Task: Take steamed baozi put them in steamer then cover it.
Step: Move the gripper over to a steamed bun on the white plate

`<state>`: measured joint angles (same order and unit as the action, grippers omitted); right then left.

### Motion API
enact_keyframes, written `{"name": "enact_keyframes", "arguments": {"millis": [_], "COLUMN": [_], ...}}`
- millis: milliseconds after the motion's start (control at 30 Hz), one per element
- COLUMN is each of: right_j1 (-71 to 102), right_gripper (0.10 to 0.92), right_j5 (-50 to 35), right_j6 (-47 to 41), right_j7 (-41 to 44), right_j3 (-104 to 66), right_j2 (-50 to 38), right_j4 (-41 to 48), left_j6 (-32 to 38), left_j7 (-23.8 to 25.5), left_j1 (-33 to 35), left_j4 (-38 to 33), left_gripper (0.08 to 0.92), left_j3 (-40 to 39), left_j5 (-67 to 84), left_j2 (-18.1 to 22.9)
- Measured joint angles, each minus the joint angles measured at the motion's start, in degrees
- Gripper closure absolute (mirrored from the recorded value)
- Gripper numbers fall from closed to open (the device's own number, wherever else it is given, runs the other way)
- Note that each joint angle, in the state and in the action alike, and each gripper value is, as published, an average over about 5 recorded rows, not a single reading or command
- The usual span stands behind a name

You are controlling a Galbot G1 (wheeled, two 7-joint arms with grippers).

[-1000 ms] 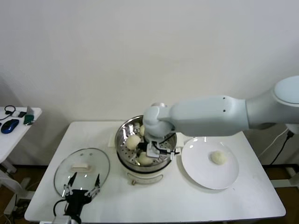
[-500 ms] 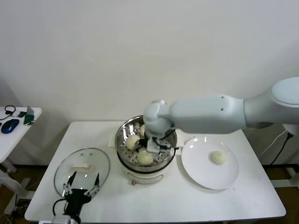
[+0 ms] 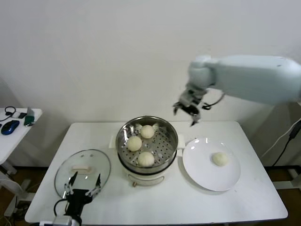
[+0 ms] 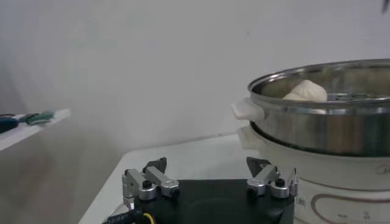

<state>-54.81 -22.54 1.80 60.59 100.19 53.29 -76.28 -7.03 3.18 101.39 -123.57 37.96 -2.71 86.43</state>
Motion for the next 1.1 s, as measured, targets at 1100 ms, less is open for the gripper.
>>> {"name": "enact_keyframes", "arguments": {"millis": [1100], "right_j1": [39.05], "right_gripper": [0.203], "right_j5": [12.38], "right_j6": [-12.83], "right_j7": [-6.36], "right_j3": [-24.14], "right_j2": [-11.83], "right_j4": [13.73], "left_j6": [0.14], "left_j7": [-0.37], "left_j1": [0.36], "left_j4": [1.35], "left_gripper": [0.177], "left_j3": [0.49], "left_j5": [-0.2], "left_j2": [0.64]}}
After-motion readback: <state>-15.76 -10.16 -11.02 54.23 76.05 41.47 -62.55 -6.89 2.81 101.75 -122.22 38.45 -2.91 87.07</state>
